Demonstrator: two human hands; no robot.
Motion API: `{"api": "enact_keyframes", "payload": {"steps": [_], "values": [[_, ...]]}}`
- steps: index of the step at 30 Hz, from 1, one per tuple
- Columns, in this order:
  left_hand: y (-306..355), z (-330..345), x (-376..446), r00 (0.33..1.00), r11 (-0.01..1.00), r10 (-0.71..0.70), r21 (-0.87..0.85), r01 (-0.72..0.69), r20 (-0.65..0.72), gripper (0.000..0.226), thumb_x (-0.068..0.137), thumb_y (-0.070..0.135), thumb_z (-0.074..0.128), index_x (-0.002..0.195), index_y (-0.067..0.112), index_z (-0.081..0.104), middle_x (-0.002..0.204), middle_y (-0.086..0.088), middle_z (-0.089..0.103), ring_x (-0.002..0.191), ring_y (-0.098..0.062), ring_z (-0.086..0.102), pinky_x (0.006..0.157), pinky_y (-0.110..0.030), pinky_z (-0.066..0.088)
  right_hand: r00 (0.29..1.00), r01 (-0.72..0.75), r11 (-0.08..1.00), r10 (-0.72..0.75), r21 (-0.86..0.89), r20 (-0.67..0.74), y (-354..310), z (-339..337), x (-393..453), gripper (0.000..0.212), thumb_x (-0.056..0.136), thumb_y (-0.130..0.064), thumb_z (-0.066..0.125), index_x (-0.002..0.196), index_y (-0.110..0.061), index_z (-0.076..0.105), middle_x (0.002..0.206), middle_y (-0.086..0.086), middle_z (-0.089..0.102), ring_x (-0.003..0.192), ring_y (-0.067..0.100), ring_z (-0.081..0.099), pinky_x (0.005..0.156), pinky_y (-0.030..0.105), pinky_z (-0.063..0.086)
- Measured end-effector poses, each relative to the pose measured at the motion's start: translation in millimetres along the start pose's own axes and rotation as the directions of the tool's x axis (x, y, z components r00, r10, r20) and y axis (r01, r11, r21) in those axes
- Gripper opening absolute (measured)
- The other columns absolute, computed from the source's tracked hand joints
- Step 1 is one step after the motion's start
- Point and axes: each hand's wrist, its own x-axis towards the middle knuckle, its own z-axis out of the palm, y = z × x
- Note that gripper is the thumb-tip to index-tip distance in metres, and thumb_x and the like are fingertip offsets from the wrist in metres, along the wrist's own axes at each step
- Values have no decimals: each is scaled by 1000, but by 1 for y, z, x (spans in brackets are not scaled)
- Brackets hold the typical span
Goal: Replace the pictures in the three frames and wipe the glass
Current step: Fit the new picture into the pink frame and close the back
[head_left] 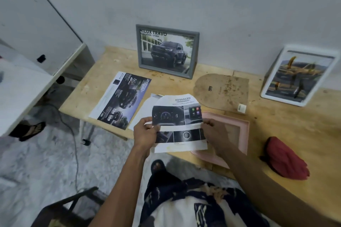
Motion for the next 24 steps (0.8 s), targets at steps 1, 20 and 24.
{"api": "enact_keyframes", "payload": {"steps": [1, 20, 24], "values": [[4, -7, 9, 1000, 1000, 16, 25, -15, -10, 26, 87, 0, 70, 104, 17, 63, 94, -21, 71, 80, -35, 72, 71, -50, 61, 1000, -9, 1000, 9, -18, 13, -5, 9, 4, 17, 84, -13, 55, 85, -21, 70, 83, -2, 72, 83, 20, 68, 78, 39, 56], [72, -180, 260, 993, 881, 113, 460, -113, 27, 35, 86, -3, 66, 116, 16, 62, 101, -5, 64, 84, -20, 60, 73, -25, 46, 988, -151, 975, 145, -160, -49, -108, 294, 85, 14, 80, -4, 58, 85, -14, 67, 83, 5, 66, 79, 25, 64, 67, 32, 55], [69, -190, 285, 990, 840, 87, 526, -134, 114, 33, 88, 0, 65, 118, 14, 62, 108, -7, 67, 86, -20, 61, 77, -23, 45, 973, -222, 953, 203, -206, -113, -111, 318, 86, 19, 80, -3, 55, 87, -13, 69, 89, 3, 67, 78, 19, 59, 60, 21, 41]]}}
